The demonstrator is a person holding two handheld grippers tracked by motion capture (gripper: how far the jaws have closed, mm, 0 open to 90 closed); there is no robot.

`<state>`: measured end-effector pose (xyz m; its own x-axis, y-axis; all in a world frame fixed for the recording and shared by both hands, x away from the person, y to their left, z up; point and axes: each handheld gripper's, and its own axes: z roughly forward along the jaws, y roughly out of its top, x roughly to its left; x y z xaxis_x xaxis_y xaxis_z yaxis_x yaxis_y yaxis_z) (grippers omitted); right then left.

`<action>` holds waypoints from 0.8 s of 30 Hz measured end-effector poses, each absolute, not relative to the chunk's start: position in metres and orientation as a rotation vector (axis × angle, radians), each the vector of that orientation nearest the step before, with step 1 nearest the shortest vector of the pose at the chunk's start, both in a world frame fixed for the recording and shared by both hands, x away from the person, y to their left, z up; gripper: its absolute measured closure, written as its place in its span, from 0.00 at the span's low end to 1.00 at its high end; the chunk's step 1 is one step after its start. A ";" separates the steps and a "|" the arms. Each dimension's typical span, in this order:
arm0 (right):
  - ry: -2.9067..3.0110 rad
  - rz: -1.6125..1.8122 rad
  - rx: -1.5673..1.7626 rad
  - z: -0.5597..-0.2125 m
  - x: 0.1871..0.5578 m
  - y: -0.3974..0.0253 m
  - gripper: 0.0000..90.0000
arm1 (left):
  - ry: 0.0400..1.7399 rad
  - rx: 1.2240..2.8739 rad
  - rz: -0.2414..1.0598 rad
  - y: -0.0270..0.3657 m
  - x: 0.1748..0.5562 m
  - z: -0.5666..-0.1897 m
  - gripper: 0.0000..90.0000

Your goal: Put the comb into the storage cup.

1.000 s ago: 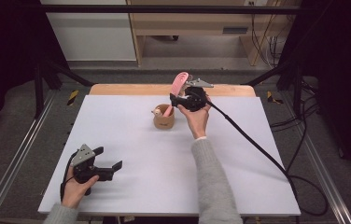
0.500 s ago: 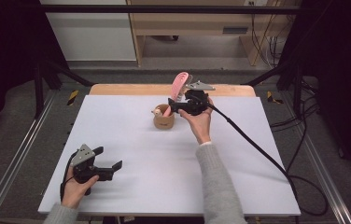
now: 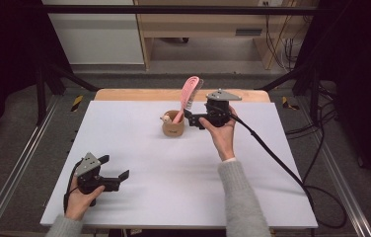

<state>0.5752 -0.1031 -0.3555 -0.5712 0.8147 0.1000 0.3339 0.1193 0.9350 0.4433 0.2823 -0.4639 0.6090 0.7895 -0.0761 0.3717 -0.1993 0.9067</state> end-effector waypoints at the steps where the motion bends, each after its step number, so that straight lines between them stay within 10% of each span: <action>1: 1.963 1.449 1.102 -0.354 0.573 -0.105 0.00 | 0.943 1.805 0.507 0.282 0.443 -0.464 0.00; 24: 1.994 1.529 1.001 -0.359 0.527 -0.149 0.00 | 0.941 1.808 0.505 0.281 0.444 -0.465 0.00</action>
